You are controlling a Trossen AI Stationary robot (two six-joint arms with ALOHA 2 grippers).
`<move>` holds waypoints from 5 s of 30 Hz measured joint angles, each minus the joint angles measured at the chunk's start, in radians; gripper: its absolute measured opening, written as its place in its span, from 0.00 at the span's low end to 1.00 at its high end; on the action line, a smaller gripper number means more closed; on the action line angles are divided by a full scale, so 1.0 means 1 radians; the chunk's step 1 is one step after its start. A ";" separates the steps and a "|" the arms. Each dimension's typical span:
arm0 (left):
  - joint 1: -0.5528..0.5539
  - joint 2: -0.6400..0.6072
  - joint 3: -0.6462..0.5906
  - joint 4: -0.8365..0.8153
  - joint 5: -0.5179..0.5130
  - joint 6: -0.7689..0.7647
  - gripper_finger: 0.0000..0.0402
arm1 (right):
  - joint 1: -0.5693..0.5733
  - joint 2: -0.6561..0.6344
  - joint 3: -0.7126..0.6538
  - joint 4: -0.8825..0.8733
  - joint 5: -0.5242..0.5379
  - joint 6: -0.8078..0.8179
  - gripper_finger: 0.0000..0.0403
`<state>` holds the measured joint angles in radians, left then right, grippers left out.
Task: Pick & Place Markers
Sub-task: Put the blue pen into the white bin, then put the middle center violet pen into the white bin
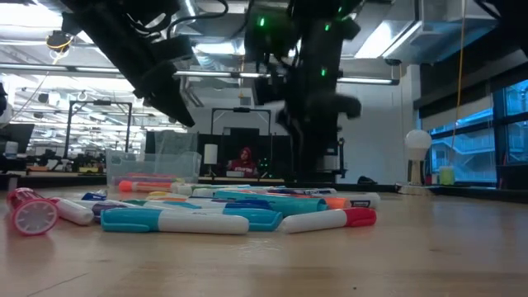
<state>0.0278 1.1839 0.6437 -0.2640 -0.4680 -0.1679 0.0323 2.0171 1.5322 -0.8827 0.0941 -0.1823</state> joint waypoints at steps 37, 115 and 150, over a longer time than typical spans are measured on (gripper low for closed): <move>0.000 0.002 0.000 0.004 0.042 0.085 0.41 | 0.236 0.011 0.282 -0.622 0.022 0.891 0.15; -0.002 0.002 0.000 0.089 -0.028 0.092 0.41 | 0.566 -0.190 0.078 -0.651 0.178 1.738 0.53; -0.002 0.002 0.000 -0.008 0.021 0.102 0.41 | 0.080 -0.170 0.050 0.078 0.166 0.648 0.54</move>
<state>0.0257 1.1858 0.6437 -0.2717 -0.4465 -0.0654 0.1121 1.8473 1.5818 -0.8047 0.2605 0.4660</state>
